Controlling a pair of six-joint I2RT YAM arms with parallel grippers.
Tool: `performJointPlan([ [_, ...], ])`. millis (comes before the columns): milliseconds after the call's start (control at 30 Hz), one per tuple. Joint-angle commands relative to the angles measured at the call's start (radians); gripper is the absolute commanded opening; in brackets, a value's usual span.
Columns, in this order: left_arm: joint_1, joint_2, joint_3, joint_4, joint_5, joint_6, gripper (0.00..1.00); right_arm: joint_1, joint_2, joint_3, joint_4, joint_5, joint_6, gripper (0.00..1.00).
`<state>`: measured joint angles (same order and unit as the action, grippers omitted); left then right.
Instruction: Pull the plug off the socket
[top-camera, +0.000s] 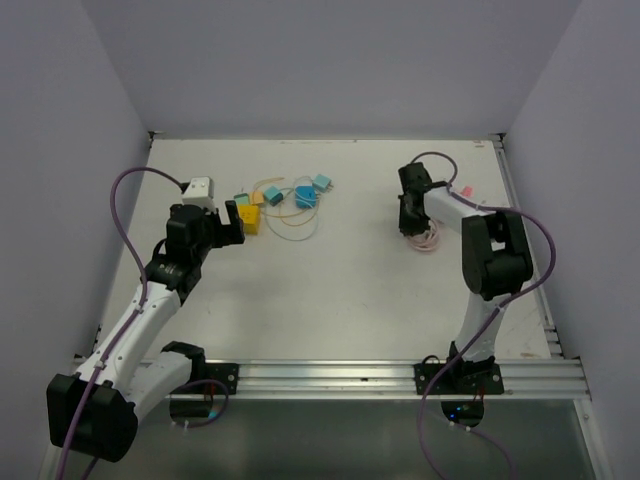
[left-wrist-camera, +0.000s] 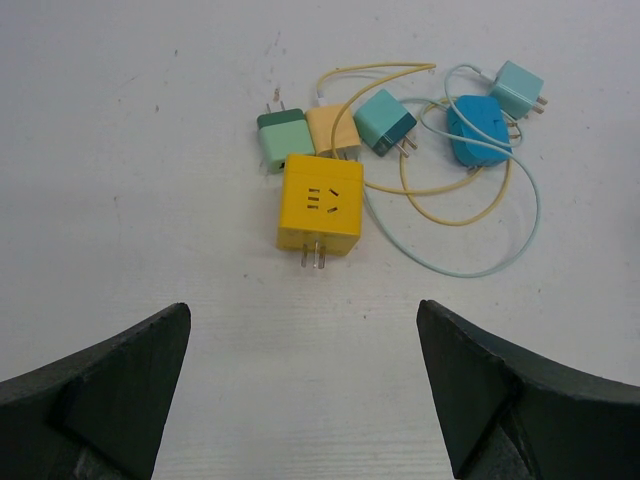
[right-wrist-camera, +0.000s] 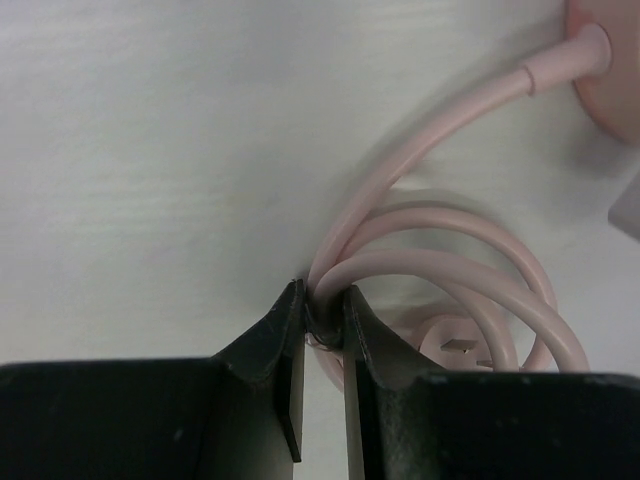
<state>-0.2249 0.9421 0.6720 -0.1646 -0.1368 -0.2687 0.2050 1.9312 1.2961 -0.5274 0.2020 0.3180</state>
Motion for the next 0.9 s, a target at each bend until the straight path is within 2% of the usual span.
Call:
performJointPlan([
  [0,-0.005,-0.014,-0.008,0.06,0.003,0.017,0.98,0.177,-0.027,-0.073,-0.065,-0.183,-0.01,0.0],
  [133,-0.005,-0.009,-0.008,0.059,0.017,0.011,0.98,0.368,-0.054,-0.11,-0.095,-0.251,-0.043,0.0],
  [233,-0.005,-0.002,-0.009,0.059,0.026,0.008,0.98,0.468,-0.092,-0.149,-0.109,-0.335,-0.069,0.0],
  [333,-0.005,0.007,-0.008,0.057,0.035,0.005,0.98,0.571,-0.142,-0.17,-0.163,-0.352,-0.114,0.01],
  [433,-0.004,0.015,-0.008,0.053,0.049,0.0,0.98,0.628,-0.188,-0.198,-0.224,-0.355,-0.146,0.03],
  [567,-0.004,0.023,-0.014,0.039,0.075,-0.012,0.99,0.628,-0.323,-0.268,-0.246,-0.34,-0.172,0.09],
  [667,-0.005,0.03,-0.017,0.024,0.13,-0.044,0.99,0.628,-0.374,-0.302,-0.253,-0.332,-0.184,0.22],
  [700,-0.005,0.034,-0.012,0.013,0.144,-0.059,0.99,0.628,-0.4,-0.311,-0.243,-0.341,-0.188,0.31],
  [733,-0.005,0.038,-0.009,0.01,0.184,-0.066,0.99,0.628,-0.414,-0.314,-0.232,-0.352,-0.189,0.37],
  [867,-0.013,0.049,0.023,-0.036,0.233,-0.073,0.99,0.628,-0.448,-0.294,-0.2,-0.389,-0.198,0.52],
])
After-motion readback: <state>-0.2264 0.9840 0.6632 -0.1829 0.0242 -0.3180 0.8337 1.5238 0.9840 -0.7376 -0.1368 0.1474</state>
